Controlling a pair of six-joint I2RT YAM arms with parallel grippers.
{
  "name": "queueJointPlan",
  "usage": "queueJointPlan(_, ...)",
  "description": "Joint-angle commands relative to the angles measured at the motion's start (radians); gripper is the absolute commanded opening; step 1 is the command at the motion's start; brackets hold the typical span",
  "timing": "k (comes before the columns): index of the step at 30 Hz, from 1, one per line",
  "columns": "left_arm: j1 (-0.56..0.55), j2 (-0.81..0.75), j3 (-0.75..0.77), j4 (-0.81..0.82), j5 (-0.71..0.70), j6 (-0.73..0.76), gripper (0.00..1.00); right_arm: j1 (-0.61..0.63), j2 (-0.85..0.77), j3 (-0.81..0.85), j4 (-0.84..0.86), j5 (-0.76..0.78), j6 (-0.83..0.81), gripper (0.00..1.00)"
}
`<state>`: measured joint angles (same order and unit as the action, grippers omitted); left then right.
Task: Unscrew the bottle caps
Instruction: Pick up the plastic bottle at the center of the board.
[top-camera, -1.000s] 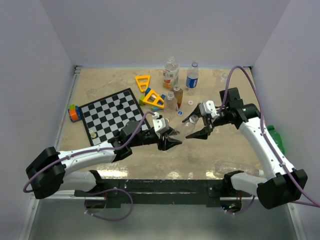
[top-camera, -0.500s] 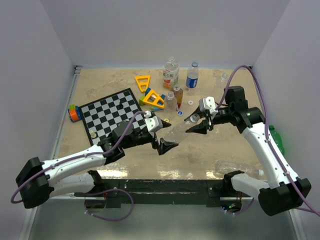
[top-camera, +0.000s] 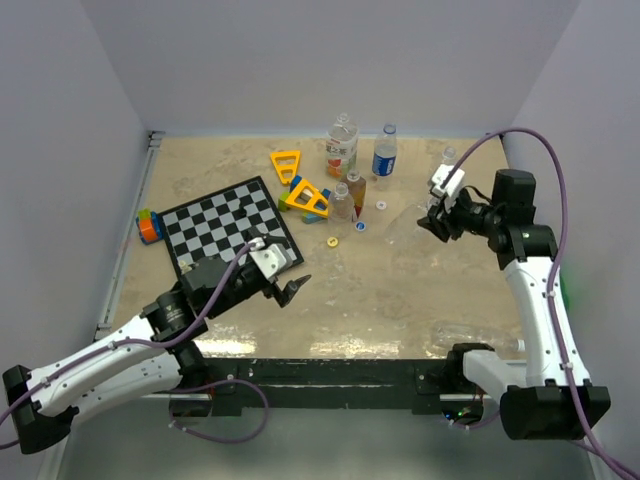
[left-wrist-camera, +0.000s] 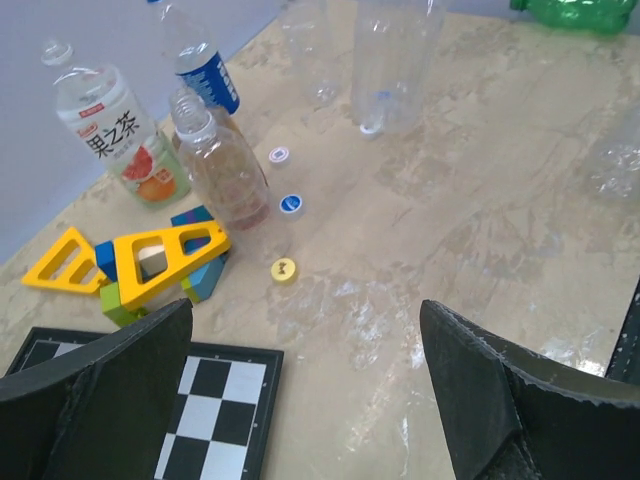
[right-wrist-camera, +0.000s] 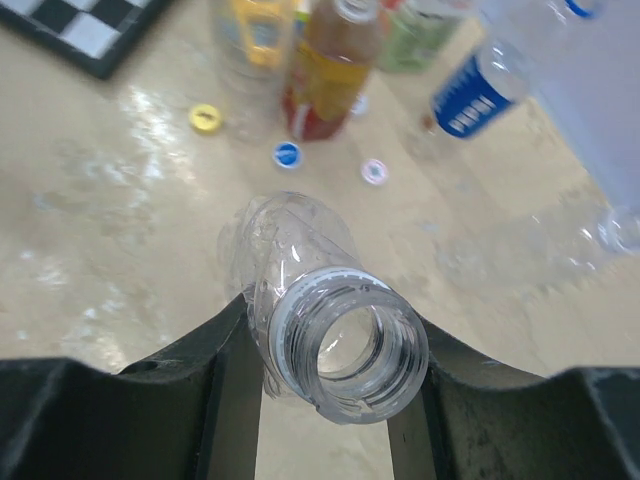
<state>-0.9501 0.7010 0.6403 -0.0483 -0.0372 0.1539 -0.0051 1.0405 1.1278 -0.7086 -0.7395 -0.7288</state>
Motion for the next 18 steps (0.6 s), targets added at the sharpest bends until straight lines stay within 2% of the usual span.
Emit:
queueJointPlan(1,0.001,-0.072,-0.053,-0.012,-0.084,0.024,1.00,-0.071,0.030,0.040,0.101,0.264,0.066,0.18)
queueJointPlan(9,0.001,-0.106,-0.076,0.001,-0.092,0.022,1.00,-0.240,0.213,0.032,0.316,0.272,0.132,0.19)
queueJointPlan(18,0.001,-0.115,-0.079,0.005,-0.084,0.027,1.00,-0.297,0.380,0.079,0.446,0.307,0.170,0.20)
